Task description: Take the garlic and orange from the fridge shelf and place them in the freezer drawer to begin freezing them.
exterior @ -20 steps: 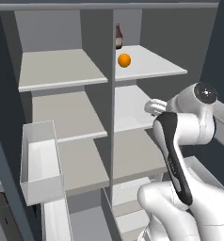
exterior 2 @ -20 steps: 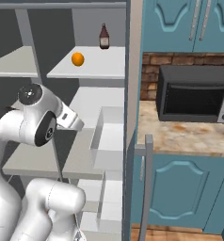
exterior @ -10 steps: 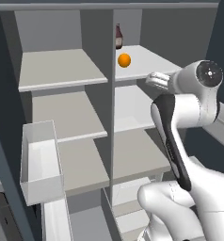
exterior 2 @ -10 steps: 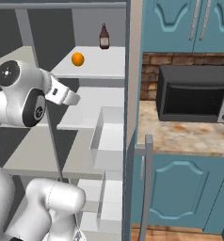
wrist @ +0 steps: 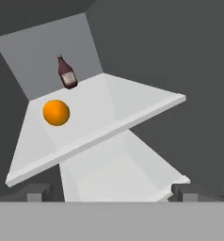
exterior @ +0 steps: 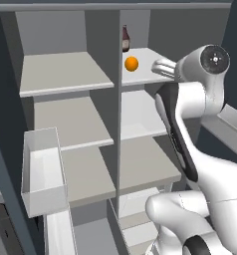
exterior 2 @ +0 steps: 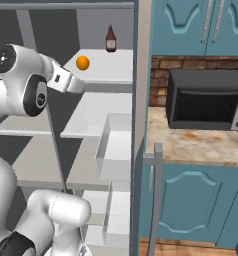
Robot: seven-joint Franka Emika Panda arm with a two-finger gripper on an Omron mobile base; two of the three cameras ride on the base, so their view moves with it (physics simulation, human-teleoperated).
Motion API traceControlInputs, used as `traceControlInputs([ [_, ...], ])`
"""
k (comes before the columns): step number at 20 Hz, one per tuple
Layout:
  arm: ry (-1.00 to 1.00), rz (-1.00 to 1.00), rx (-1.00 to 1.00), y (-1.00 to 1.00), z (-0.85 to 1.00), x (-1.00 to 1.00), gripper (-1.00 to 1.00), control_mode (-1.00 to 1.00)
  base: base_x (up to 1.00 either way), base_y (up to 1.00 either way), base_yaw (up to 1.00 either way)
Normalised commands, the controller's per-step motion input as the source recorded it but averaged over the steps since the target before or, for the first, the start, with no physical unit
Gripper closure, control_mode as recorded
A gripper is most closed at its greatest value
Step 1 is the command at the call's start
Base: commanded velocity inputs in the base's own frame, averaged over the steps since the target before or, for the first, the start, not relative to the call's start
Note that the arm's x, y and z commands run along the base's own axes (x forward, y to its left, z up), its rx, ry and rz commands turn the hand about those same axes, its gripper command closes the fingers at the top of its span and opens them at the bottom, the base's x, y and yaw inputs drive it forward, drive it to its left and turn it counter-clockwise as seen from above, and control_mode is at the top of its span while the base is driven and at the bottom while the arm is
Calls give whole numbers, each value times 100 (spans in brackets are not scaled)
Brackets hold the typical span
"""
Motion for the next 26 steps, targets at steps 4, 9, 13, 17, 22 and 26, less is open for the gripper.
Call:
traceControlInputs([
  [4,0,0,0,2,2,51,-100,-100,0,0,0],
  [9,0,3,0,0,0,47,-100,-100,0,0,0],
  [13,0,8,0,5,-1,42,-100,-100,0,0,0],
  [17,0,8,0,9,0,10,-100,-100,0,0,0],
  [22,0,6,0,19,0,15,-100,-100,0,0,0],
  [26,-3,8,0,1,0,0,-100,-100,0,0,0],
])
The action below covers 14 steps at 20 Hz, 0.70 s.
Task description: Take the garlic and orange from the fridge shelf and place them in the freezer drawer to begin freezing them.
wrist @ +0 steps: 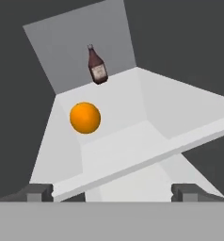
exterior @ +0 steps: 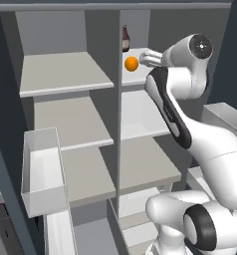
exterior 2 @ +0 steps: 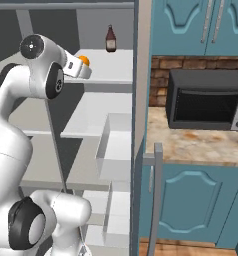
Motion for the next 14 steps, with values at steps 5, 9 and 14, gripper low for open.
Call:
traceControlInputs([
  [5,0,9,0,13,0,19,-100,-100,0,0,0],
  [9,1,10,0,13,0,33,-100,-100,0,0,0],
  [14,4,6,0,16,-7,37,-100,-100,0,0,0],
])
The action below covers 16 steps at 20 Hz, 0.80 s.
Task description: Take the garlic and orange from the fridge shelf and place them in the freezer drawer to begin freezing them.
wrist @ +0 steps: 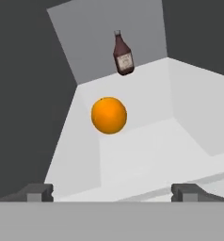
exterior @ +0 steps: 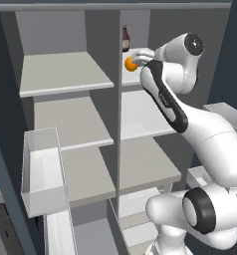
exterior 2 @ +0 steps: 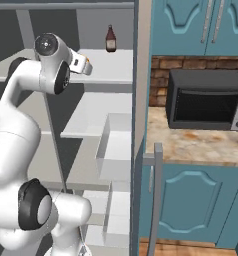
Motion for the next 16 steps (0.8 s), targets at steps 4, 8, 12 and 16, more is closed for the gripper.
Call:
traceControlInputs([
  [4,6,2,-2,12,-21,43,-100,-100,0,0,0],
  [8,8,0,0,0,-14,41,-100,-100,0,0,0],
  [12,5,0,0,0,-6,37,-100,-100,0,0,0],
  [16,2,0,0,0,-9,34,-100,-100,0,0,0],
])
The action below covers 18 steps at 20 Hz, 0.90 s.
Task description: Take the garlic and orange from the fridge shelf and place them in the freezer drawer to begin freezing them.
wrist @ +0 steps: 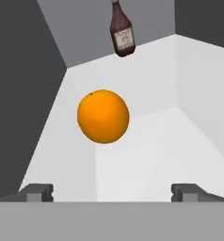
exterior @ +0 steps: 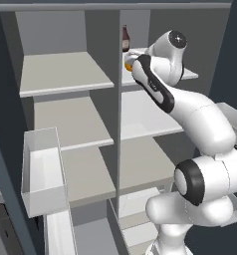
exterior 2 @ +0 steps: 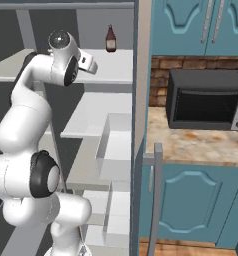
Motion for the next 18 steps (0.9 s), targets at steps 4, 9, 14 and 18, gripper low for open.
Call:
traceControlInputs([
  [4,1,0,0,2,-15,27,-100,-100,0,0,0],
  [9,0,0,0,2,-11,28,-100,-100,0,0,0],
  [14,0,0,-1,5,-9,34,-100,-100,0,0,0],
  [18,0,0,-1,17,-10,36,-100,-100,0,0,0],
])
